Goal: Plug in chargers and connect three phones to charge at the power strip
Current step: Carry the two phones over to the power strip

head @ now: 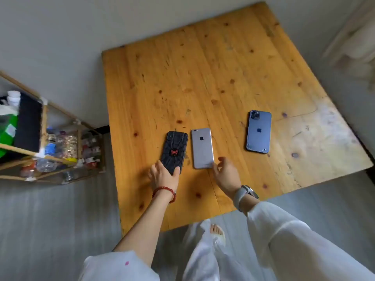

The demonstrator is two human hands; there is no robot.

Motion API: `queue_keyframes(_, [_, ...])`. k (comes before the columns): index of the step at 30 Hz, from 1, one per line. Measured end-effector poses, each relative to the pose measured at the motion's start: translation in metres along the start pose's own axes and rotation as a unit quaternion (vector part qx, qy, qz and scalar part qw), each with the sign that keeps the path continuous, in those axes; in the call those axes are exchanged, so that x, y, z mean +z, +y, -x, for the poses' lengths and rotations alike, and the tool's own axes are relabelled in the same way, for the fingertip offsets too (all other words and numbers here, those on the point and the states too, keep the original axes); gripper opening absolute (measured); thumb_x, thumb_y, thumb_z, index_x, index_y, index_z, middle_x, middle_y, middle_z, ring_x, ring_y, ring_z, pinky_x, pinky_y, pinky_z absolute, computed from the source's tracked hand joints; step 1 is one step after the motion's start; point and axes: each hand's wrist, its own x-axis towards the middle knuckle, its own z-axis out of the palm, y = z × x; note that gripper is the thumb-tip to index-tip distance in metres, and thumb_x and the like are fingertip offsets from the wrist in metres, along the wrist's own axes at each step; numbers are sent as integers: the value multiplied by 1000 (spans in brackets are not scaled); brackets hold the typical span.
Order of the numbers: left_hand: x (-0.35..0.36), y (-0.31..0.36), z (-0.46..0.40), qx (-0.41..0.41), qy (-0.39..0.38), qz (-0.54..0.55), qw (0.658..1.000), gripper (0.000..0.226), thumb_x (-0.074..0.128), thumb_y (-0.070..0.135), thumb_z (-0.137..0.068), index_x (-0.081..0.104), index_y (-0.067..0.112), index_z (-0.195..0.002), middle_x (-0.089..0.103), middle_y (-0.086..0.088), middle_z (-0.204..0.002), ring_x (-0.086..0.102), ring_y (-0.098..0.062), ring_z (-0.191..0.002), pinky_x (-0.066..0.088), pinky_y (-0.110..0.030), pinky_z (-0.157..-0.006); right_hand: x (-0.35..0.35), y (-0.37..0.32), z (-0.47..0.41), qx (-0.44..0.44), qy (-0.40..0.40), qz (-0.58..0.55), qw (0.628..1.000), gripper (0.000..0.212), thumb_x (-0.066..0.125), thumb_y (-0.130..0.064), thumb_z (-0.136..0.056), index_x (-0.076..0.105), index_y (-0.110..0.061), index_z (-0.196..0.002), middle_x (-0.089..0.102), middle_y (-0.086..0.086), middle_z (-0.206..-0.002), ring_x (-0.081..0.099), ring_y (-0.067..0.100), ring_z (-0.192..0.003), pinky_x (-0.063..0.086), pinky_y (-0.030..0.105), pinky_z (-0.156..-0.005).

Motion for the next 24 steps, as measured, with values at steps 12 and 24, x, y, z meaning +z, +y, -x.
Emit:
queue_keyframes(12, [-1, 14, -53, 17, 6, -51, 999, 89, 79, 38, -61, 31, 5, -129, 33, -15, -131, 30, -32, -121, 34, -44, -99, 38, -56, -48, 136, 17, 112, 984, 71, 76, -27, -66, 33, -6, -119, 41, 15, -116, 41, 33, -107, 41, 43, -79])
queue_keyframes(24, [-18, 37, -11, 173, -110, 73, 976, 27, 50, 31, -89, 46, 10, -105, 63, -10, -106, 60, -24, -87, 47, -29, -66, -18, -2, 28, 112, 39, -103, 988, 18, 42, -17, -94, 43, -7, -108, 53, 7, -89, 49, 24, -74, 34, 29, -62])
